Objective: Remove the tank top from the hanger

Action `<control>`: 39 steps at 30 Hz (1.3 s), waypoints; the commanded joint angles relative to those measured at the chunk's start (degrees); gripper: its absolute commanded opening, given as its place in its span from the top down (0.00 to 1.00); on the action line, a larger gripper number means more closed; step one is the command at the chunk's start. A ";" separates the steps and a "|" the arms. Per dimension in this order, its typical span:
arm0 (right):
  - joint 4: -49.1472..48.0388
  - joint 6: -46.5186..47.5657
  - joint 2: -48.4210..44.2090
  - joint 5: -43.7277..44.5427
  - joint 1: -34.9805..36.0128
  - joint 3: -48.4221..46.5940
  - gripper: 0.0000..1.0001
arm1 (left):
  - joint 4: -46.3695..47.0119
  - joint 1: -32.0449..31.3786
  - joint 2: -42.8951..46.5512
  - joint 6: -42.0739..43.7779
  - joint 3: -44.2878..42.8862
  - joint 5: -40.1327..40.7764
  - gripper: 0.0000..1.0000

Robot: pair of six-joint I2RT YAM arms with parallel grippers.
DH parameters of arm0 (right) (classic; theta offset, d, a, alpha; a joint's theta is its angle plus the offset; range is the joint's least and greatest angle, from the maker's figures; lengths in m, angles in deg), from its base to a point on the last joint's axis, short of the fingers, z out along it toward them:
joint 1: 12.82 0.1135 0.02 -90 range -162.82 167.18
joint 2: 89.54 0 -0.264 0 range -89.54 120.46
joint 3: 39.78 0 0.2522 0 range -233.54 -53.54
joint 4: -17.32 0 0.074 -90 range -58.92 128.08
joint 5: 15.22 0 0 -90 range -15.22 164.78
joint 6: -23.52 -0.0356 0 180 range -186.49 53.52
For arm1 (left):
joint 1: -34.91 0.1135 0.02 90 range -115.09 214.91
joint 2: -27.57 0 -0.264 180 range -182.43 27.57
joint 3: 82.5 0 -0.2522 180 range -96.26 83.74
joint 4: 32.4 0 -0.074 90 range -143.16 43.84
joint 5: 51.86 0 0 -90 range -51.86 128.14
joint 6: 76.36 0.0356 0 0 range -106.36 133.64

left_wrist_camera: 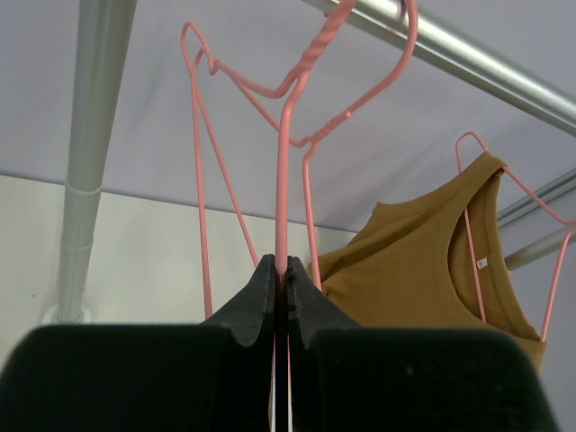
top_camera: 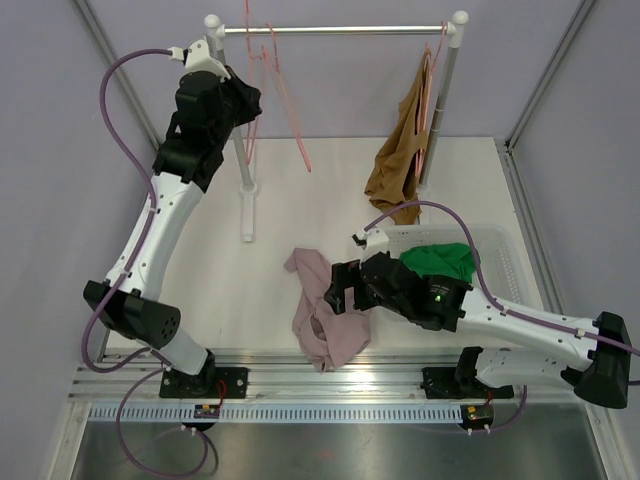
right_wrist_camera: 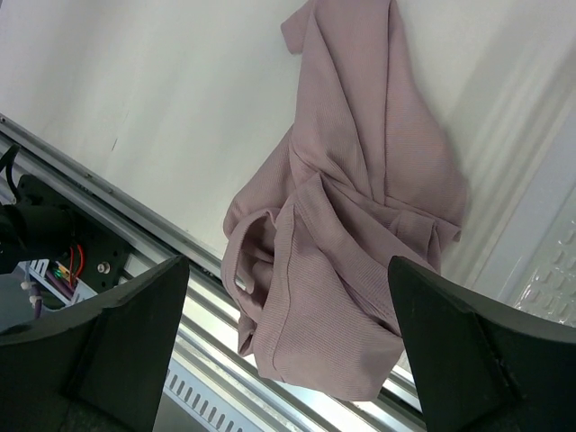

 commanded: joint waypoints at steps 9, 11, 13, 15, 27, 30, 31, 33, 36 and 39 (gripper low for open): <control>-4.16 -0.33 0.62 1.15 0.42 1.48 0.01 | -1.46 1.01 -4.18 -0.12 -3.95 -1.99 1.00; -4.17 0.46 2.29 0.98 0.51 0.43 0.00 | -0.50 1.01 -3.21 -0.21 -2.11 -2.69 1.00; -4.08 1.51 4.31 1.06 0.42 -0.54 0.01 | -0.06 1.01 -1.63 -0.74 -0.96 -3.57 0.86; -3.73 2.48 5.89 0.89 0.42 -2.12 0.01 | 0.12 1.01 -0.66 -1.00 0.09 -4.27 0.75; 1.01 8.89 19.16 -4.47 0.42 -9.24 0.01 | -11.91 1.36 17.24 3.66 5.62 5.20 0.01; 3.38 9.25 24.87 -4.48 0.51 -11.61 0.01 | -14.90 1.36 23.58 3.31 11.77 6.01 0.01; 4.00 8.73 27.76 -3.87 0.68 -12.23 0.00 | -15.26 1.36 28.39 2.96 14.05 6.01 0.01; 6.02 8.81 30.58 -2.81 0.94 -13.90 0.00 | -15.26 1.36 32.72 3.13 20.81 4.52 0.01; 9.18 8.72 36.47 -1.40 1.47 -16.09 0.01 | -16.75 1.36 40.02 4.00 27.48 4.08 0.01; 11.21 8.63 41.75 -0.43 1.82 -17.94 0.01 | -20.17 1.36 43.81 6.28 30.76 4.07 0.01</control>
